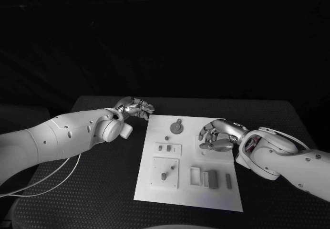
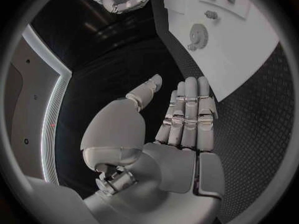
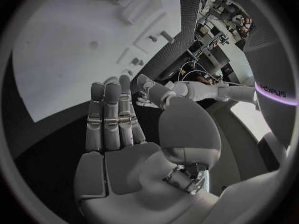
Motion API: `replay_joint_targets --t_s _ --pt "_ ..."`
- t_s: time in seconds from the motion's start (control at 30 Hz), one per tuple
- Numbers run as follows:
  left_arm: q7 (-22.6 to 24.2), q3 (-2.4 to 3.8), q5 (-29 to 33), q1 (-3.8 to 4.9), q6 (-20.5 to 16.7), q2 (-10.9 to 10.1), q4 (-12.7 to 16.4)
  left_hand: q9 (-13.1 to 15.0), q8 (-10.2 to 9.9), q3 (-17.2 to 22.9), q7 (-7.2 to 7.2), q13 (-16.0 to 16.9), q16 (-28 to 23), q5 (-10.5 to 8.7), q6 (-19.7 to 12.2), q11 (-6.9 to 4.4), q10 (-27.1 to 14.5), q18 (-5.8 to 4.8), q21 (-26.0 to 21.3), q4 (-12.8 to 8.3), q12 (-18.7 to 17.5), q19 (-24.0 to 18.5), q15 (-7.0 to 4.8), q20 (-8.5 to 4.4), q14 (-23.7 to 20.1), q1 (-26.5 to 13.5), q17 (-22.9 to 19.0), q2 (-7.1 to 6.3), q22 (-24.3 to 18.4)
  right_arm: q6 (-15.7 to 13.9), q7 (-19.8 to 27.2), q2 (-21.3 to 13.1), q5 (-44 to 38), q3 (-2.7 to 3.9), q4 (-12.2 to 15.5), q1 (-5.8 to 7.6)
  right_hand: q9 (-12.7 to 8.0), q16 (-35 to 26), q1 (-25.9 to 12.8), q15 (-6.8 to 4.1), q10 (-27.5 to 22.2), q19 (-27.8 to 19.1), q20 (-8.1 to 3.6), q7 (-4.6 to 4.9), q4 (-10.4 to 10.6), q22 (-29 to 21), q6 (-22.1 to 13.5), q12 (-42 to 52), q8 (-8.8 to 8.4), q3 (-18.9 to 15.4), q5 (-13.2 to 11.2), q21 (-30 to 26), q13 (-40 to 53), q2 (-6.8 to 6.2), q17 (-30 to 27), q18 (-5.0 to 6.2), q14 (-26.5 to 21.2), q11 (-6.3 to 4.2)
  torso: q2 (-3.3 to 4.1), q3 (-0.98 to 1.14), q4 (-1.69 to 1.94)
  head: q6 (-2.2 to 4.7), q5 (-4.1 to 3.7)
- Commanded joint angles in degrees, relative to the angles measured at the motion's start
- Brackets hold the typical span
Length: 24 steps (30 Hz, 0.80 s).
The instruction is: Assemble the parts on the task board
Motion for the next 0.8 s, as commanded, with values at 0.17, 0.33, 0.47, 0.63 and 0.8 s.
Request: replay_joint_targets --t_s 0.17,0.33,0.47,0.63,0.8 --pt "0.53 0.02 0.55 0.03 0.75 0.2 -0.01 -0.05 0.25 -0.13 0.34 0.1 -0.23 0.14 0.07 -0.16 -0.37 0.21 -0.26 0.27 0.02 0.48 -0.03 0.07 0.46 -0.46 0.09 -0.05 -0.07 14.57 -12.07 -3.81 11.8 -0.66 1.54 -0.02 2.29 14.86 -5.94 -2.18 -5.23 4.35 -2.43 -1.58 4.56 1.43 1.16 20.24 1.03 -1.25 0.1 3.83 23.83 -0.63 8.98 0.68 1.59 -2.15 -0.06 0.12 -0.11 0.92 -2.45" --pt "0.51 0.0 0.55 0.01 0.75 0.13 -0.05 -0.06 0.27 -0.15 0.34 0.11 -0.26 0.14 0.08 -0.15 -0.38 0.21 -0.27 0.32 0.02 0.47 -0.02 0.08 0.44 -0.53 0.1 -0.03 -0.08 18.93 -17.79 -6.03 16.17 -1.71 3.47 -0.06 4.58 23.82 -9.26 -2.77 -10.34 6.38 -4.41 -2.8 7.76 1.4 1.97 37.52 1.43 -0.02 0.2 8.17 40.91 -2.36 13.56 0.76 1.64 -2.62 0.03 0.12 -0.14 0.93 -3.08" --pt "0.49 -0.01 0.55 0.0 0.86 0.18 -0.02 -0.06 0.28 -0.17 0.34 0.12 -0.28 0.14 0.09 -0.15 -0.38 0.2 -0.27 0.36 0.02 0.46 -0.02 0.08 0.43 -0.59 0.12 -0.01 -0.08 21.59 -20.95 -6.85 16.37 -2.9 5.32 -0.08 5.56 26.29 -13.3 -3.02 -10.33 6.81 -4.74 -2.83 10.78 1.44 2.96 40.42 1.92 -0.24 0.24 9.52 43.12 -1.46 15.2 0.76 2.79 -2.97 0.01 0.13 -0.16 0.68 -3.12" --pt "0.49 -0.01 0.55 -0.01 0.95 0.24 0.07 -0.07 0.3 -0.2 0.34 0.12 -0.3 0.14 0.09 -0.14 -0.4 0.2 -0.28 0.41 0.01 0.44 -0.01 0.09 0.42 -0.66 0.15 0.0 -0.08 22.49 -23.07 -7.13 16.38 -3.38 6.07 -0.1 6.69 28.48 -16.34 -3.43 -10.43 6.88 -5.43 -3.2 12.76 1.35 3.69 42.65 2.11 0.29 0.22 10.96 44.77 -1.98 16.99 0.76 4.05 -3.39 0.02 0.01 0.0 0.45 -3.45" --pt "0.46 -0.01 0.55 -0.01 0.92 0.18 0.22 -0.08 0.31 -0.23 0.33 0.13 -0.32 0.14 0.09 -0.14 -0.41 0.2 -0.28 0.46 0.01 0.43 0.0 0.09 0.42 -0.73 0.17 0.0 -0.09 22.82 -24.35 -7.15 16.4 -4.04 6.35 -0.14 7.01 28.85 -17.88 -3.46 -10.5 6.71 -5.65 -3.26 13.81 1.31 3.87 43.08 1.87 0.86 0.24 11.5 45.02 -3.26 16.9 0.76 4.06 -3.42 0.05 -0.12 0.06 0.19 -3.61"
